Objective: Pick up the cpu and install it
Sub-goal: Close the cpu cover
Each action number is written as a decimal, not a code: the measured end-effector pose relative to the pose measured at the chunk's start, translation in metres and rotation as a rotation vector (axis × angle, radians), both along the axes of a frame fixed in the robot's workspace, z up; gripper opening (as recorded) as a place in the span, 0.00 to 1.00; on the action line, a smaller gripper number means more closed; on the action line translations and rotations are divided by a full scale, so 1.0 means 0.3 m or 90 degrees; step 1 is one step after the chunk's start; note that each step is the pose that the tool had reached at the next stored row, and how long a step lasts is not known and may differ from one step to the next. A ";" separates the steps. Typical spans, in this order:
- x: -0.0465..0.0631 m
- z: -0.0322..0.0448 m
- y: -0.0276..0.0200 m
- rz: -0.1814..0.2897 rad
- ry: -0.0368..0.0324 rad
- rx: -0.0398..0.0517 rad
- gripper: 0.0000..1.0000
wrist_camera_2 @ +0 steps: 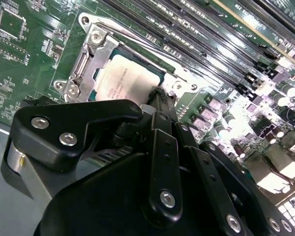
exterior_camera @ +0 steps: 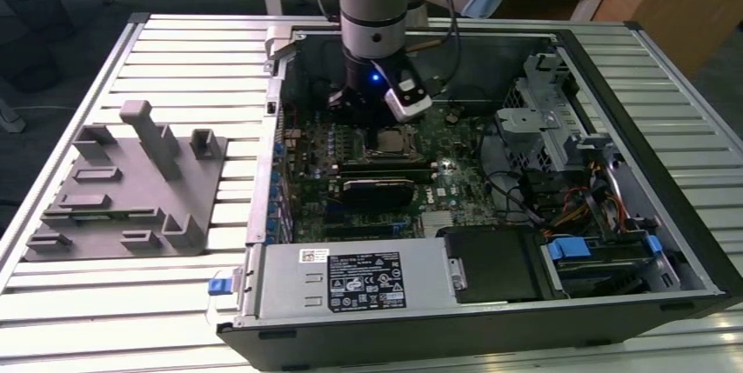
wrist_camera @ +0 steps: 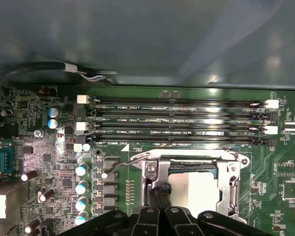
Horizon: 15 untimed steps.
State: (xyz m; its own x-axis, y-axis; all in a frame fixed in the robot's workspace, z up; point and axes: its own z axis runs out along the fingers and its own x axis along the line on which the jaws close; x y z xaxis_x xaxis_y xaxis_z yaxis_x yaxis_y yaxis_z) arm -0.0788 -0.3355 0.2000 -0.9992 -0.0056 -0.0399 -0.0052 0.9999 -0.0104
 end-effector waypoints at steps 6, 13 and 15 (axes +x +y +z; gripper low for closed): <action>0.013 0.000 0.000 0.000 0.0000 0.0000 0.11; 0.015 0.006 0.000 0.000 0.0000 0.0000 0.11; 0.015 0.006 0.000 0.000 -0.0001 0.0001 0.11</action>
State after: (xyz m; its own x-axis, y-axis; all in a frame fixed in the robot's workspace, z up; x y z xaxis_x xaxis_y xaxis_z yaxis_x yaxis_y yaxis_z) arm -0.0743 -0.3355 0.2018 -0.9992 -0.0056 -0.0400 -0.0052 0.9999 -0.0102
